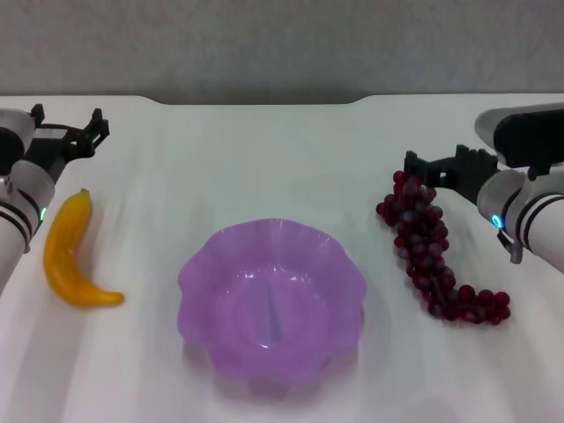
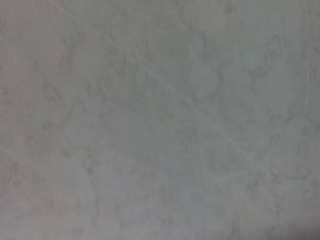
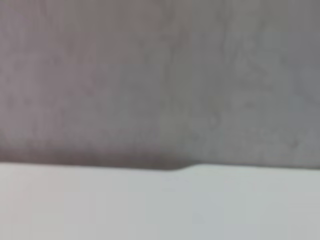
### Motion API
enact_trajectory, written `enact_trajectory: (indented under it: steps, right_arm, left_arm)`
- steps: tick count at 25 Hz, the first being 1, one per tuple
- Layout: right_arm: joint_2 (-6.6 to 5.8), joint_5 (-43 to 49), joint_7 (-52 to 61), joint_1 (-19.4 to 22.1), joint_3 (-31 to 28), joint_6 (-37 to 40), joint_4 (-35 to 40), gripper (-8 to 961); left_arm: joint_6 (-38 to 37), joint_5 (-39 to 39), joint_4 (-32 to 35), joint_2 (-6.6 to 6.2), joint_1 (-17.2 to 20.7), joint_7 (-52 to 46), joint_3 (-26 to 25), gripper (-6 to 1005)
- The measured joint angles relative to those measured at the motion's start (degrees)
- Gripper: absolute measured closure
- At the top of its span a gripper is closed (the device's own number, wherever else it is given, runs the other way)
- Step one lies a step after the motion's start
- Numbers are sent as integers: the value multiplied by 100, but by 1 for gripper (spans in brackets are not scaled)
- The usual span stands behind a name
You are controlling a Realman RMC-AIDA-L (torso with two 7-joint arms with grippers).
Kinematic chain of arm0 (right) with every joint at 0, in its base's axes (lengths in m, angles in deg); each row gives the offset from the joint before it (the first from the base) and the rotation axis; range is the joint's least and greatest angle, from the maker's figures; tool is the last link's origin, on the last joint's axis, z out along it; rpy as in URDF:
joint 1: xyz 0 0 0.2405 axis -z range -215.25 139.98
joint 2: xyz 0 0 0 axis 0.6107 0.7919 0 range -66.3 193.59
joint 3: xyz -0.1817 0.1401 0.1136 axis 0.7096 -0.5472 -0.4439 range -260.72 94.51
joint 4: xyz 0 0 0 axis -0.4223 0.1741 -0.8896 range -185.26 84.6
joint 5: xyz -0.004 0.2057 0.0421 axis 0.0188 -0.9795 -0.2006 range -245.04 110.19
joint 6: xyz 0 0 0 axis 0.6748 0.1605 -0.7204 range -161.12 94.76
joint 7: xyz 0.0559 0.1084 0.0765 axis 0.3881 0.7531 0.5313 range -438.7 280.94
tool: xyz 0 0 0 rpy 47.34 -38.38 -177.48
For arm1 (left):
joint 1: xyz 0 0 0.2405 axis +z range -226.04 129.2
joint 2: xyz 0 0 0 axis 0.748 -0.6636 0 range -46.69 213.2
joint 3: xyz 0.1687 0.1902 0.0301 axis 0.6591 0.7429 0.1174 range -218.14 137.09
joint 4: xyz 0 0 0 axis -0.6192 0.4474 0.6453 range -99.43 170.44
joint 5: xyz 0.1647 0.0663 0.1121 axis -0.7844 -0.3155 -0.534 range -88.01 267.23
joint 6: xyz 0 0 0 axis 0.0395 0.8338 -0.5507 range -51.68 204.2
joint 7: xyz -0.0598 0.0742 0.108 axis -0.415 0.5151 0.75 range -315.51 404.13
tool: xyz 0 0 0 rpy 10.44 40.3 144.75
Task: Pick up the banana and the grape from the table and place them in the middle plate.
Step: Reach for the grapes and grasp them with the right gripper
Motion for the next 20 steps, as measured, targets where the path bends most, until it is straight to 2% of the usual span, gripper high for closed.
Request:
enact_trajectory:
  steps: [13, 20]
  right_arm:
    - [37, 142, -299, -5, 77, -293, -164, 74]
    - [63, 105, -270, 35, 771, 12, -74, 74]
  left_arm:
    - [-1, 0, -47, 29, -85, -46, 0, 104]
    - [4, 0, -47, 33, -92, -48, 0, 104]
